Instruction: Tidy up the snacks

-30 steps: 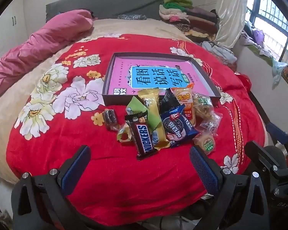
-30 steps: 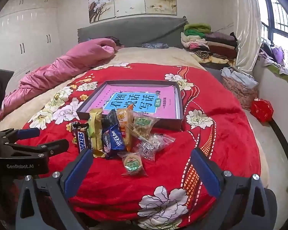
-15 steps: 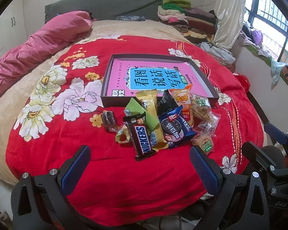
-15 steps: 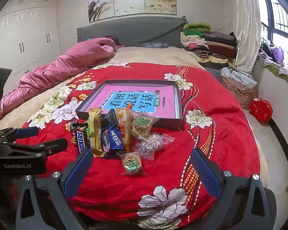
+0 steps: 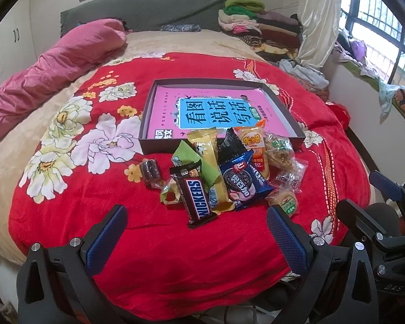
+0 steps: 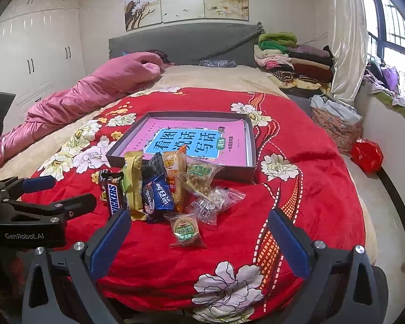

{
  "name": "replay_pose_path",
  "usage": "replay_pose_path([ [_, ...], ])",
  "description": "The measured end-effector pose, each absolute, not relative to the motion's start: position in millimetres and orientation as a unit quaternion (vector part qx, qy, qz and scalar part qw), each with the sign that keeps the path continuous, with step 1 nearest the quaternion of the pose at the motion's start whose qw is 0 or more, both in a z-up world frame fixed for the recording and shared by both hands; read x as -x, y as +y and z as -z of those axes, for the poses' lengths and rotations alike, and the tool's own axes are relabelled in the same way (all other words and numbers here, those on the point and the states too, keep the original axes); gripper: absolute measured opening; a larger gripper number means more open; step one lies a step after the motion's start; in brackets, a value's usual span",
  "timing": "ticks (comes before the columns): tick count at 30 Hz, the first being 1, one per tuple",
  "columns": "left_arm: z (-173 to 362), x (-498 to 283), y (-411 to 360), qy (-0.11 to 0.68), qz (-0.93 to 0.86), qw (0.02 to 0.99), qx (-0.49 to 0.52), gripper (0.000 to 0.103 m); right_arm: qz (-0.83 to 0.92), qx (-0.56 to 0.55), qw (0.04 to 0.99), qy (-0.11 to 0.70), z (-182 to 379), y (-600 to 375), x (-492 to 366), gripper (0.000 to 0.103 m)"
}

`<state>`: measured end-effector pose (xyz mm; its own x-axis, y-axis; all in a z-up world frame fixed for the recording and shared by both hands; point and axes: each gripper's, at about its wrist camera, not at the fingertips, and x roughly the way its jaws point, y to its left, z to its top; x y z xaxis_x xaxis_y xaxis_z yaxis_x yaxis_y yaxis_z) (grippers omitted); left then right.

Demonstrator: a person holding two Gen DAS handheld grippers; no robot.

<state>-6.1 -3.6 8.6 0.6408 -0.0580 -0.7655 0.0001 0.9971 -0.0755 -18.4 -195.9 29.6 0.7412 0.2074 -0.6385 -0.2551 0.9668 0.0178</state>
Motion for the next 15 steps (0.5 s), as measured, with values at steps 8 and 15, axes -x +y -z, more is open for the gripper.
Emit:
replay_pose_path([
  [8, -8.9, 5.3, -3.1, 0.424, 0.018, 0.905, 0.034, 0.102, -0.125, 0.036, 0.932, 0.338, -29.4, -194.9, 18.2, 0.102],
  [15, -7.4, 4.3, -2.8, 0.426, 0.019, 0.904, 0.035, 0.102, -0.125, 0.036, 0.931, 0.340, -28.7, -195.0, 17.7, 0.102],
])
